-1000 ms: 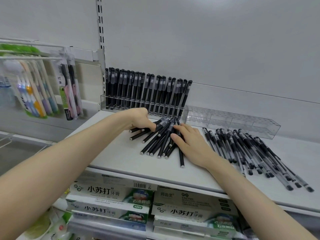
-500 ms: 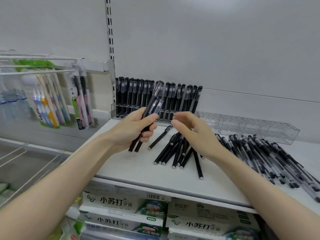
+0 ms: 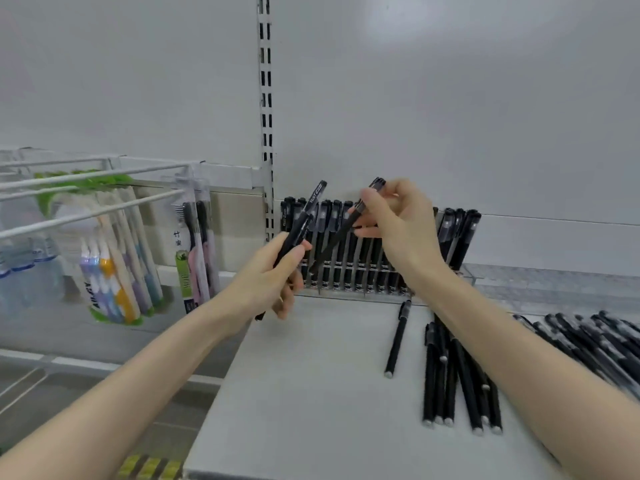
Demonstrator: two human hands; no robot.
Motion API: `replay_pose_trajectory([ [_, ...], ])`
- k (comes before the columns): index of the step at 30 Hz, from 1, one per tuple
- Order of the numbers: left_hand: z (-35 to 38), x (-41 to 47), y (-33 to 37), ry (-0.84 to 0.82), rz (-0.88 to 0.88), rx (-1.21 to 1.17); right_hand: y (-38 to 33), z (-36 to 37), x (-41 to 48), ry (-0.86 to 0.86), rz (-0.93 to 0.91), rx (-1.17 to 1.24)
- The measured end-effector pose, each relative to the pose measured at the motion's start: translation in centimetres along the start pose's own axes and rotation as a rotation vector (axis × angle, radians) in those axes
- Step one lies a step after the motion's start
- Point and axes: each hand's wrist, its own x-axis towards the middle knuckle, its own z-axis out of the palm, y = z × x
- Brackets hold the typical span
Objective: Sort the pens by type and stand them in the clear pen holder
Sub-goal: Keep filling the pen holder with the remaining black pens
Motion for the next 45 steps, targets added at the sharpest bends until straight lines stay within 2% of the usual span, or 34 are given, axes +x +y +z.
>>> replay_pose_trajectory([
  [7,-3.2,1.6,-2.8,-0.061,0.017,-0.047,1.8,3.6,2.2,0.087,-0.118,-0.186],
  [14,-3.4,1.6,-4.2,-0.063,0.104,-0.093,2.3,5.0,3.0,0.011,-0.167,-0.336],
  [21,-3.1,1.6,-5.2,-0.011,0.077,-0.211,3.3,5.4,2.7,-0.115,-0.254,-0.471],
  [29,-3.0,0.9,-5.3,0.028,0.068,-0.219,2.8,4.8,2.9,-0.177,-0.259,-0.483],
  [36,-3.2,0.7,-5.5,0.055,0.042,-0.209,2.5,5.0,3.3,-0.255,-0.193,-0.534],
  [39,-3.3,0.5,-5.2,0.04,0.047,-0.213,2.5,5.0,2.8,-0.232,-0.213,-0.597],
  [42,-3.0,0.5,-4.8,-0.001,0.05,-0.243,2.0,4.9,1.3,-0.162,-0.186,-0.458],
  [45,-2.2,0.5,-4.0,-0.069,0.087,-0.256,1.8,4.7,0.0,-0.229,-0.062,-0.224],
])
